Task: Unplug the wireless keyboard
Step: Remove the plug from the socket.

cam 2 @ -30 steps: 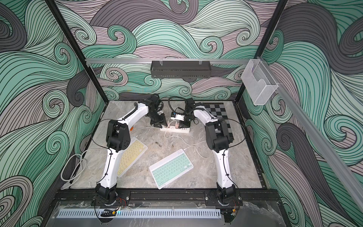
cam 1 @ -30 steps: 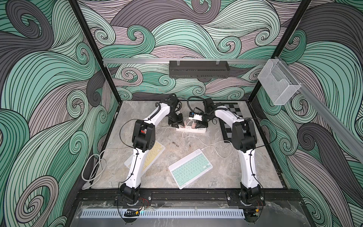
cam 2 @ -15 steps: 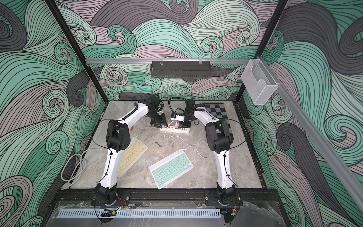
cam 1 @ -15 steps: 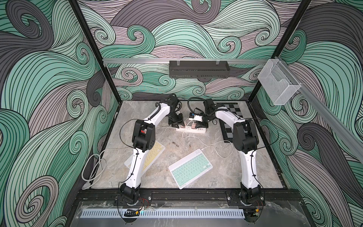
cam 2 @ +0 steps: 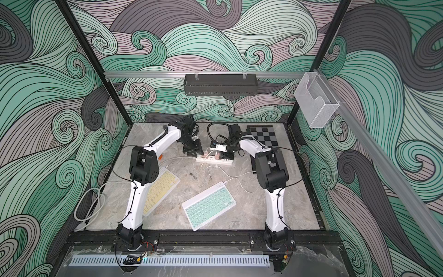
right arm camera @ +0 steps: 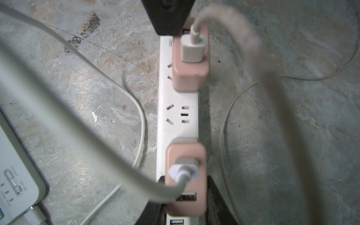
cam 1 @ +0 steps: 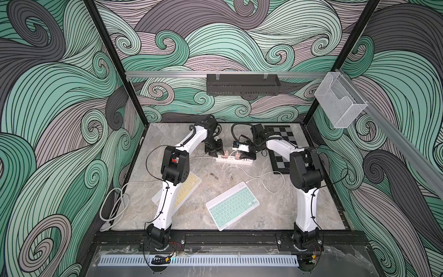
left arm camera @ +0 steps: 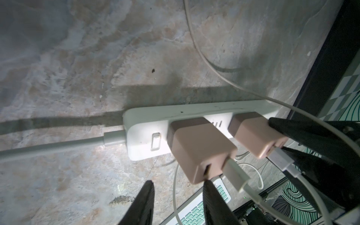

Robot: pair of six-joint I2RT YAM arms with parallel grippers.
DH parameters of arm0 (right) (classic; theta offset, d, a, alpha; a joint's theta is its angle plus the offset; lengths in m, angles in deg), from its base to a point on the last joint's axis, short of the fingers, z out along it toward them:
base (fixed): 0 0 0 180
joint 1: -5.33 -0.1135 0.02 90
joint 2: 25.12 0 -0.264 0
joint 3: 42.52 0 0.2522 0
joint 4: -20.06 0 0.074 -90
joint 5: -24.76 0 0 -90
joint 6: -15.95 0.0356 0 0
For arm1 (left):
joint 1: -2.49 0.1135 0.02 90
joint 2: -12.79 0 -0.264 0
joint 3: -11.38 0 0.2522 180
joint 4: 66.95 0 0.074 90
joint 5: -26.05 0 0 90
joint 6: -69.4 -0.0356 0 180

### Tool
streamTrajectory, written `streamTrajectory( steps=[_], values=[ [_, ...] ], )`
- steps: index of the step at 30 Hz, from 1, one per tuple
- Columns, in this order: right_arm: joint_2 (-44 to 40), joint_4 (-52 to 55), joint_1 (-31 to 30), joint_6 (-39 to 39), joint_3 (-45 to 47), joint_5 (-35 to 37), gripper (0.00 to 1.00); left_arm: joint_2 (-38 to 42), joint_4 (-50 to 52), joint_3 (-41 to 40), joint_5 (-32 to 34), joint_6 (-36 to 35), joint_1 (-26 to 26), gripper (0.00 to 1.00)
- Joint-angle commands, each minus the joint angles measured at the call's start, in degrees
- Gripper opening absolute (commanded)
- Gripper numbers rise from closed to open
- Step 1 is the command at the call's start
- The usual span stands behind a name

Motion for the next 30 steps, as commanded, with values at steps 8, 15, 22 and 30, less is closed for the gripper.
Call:
streamTrajectory(
  steps=[8, 15, 22, 30],
  values=[
    [-7.0, -9.3, 2.3, 0.5, 7.5, -7.7, 0.0, -2.4, 3.0, 2.8, 2.1, 0.5, -0.2, 0.42],
    [-10.5, -14.8, 2.3, 3.9, 11.6, -10.1, 0.0, 0.5, 0.3, 3.2, -5.3, 2.4, -0.4, 0.37],
    [-11.7, -15.2, 2.2, 6.0, 13.1, -10.2, 0.0, 2.5, -1.5, -0.4, -4.9, 5.1, -0.4, 0.42],
    [-11.7, -14.4, 1.5, 3.7, 16.3, -9.9, 0.0, -2.1, 2.4, 1.7, 0.3, 5.4, -2.6, 0.4]
  ],
)
